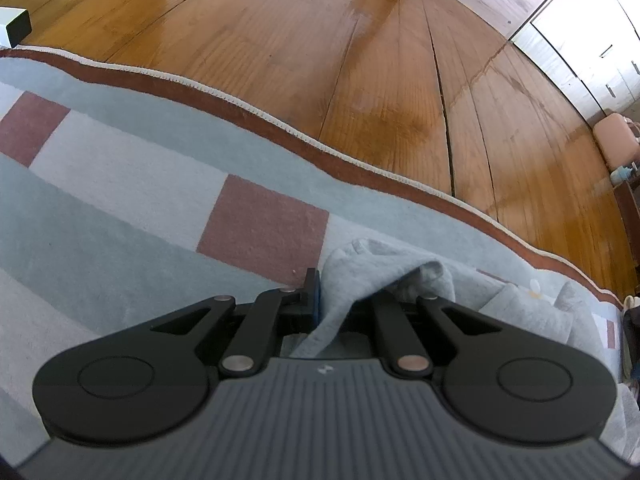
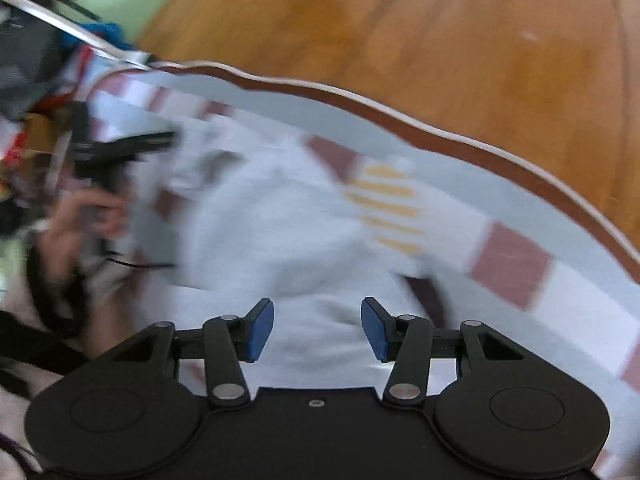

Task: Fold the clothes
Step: 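Lift the grey t-shirt with both grippers, spreading it between them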

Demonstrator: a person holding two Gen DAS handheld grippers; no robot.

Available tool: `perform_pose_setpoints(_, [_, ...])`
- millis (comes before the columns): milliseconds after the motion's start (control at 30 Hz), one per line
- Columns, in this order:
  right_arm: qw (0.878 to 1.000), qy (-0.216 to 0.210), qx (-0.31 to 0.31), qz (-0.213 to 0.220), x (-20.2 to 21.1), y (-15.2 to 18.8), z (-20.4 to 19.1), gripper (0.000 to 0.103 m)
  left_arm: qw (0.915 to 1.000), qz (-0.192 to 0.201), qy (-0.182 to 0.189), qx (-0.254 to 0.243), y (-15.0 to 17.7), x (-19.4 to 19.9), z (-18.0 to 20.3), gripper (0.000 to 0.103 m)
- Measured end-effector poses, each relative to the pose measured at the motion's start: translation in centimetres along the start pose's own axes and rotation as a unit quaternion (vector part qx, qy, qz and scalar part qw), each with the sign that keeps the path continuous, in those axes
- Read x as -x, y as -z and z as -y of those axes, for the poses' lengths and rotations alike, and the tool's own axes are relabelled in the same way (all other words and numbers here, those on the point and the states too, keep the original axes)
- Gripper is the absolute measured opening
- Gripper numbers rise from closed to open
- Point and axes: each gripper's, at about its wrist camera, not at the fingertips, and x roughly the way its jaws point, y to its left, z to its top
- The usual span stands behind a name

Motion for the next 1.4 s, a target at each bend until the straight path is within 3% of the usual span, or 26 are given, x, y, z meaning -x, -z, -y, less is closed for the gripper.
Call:
perform_pose_setpoints(100, [0.997,0.069,0.008,-0.016,-2.1,0.2,1.7,0.055,1.0,-0.004,0.002,0.003,0.0,0.0,0.0,0.004])
perform_pose_setpoints(200, [0.994,0.1,0.032,-0.025,-4.1,0.2,1.5,0.054,1.0,-0.004,0.003,0.004,0.0,-0.1,0.0,0.004])
perform_pose_setpoints(500, [0.992,0.106,0.049,-0.052,-8.5,0.1,0.2,0.055,1.0,-0.003,0.005,0.006,0.2,-0.1,0.1,0.004])
perform_pose_setpoints(567, [0.993,0.105,0.031,-0.04,-8.9,0.4,0.2,0.064,1.0,-0.003,0.005,0.005,0.2,0.0,0.1,0.004])
perform_pose_setpoints(667, [0.99,0.134,0.047,-0.011,-9.4,1.5,-1.3,0.068,0.9999,-0.003,0.006,0.008,0.2,0.0,-0.1,0.004])
perform_pose_setpoints(700, [0.988,0.143,0.061,-0.001,-9.6,2.0,-1.9,0.064,0.9999,-0.003,0.005,0.009,0.2,0.0,0.0,0.005])
perform_pose_setpoints(733, [0.987,0.144,0.074,0.011,-9.5,2.4,-2.5,0.051,0.9999,-0.003,0.005,0.01,0.2,0.0,0.0,0.005])
perform_pose_setpoints(767, [0.985,0.148,0.087,0.019,-9.6,2.8,-3.2,0.025,0.9999,-0.003,0.004,0.009,0.2,0.0,0.0,0.005])
perform_pose_setpoints(800, [0.982,0.157,0.1,0.018,-9.6,2.9,-3.9,0.009,1.0,-0.003,0.003,0.008,0.2,0.0,0.1,0.005])
perform_pose_setpoints(833, [0.98,0.166,0.112,0.018,-9.7,3.0,-4.7,0.004,1.0,-0.003,0.003,0.007,0.2,0.0,0.1,0.005])
perform_pose_setpoints(933, [0.971,0.2,0.121,0.05,-8.1,2.9,-5.7,0.004,1.0,-0.001,0.0,-0.002,0.1,0.1,0.3,0.005])
perform_pose_setpoints(1100, [0.944,0.289,0.066,0.144,-0.9,2.3,-4.4,0.004,0.9963,0.021,-0.04,-0.073,0.6,0.4,2.3,0.004])
perform_pose_setpoints(1200, [0.921,0.338,0.026,0.194,3.5,3.6,-4.0,0.003,0.9881,0.071,-0.049,-0.127,1.3,1.9,4.2,0.003])
perform_pose_setpoints(1267, [0.904,0.359,0.002,0.233,6.3,5.2,-4.1,0.003,0.979,0.116,-0.046,-0.161,1.8,3.7,5.4,0.003])
perform_pose_setpoints(1400, [0.865,0.363,-0.063,0.341,11.8,9.8,-4.5,0.003,0.9487,0.21,-0.052,-0.23,3.6,9.8,7.5,0.003])
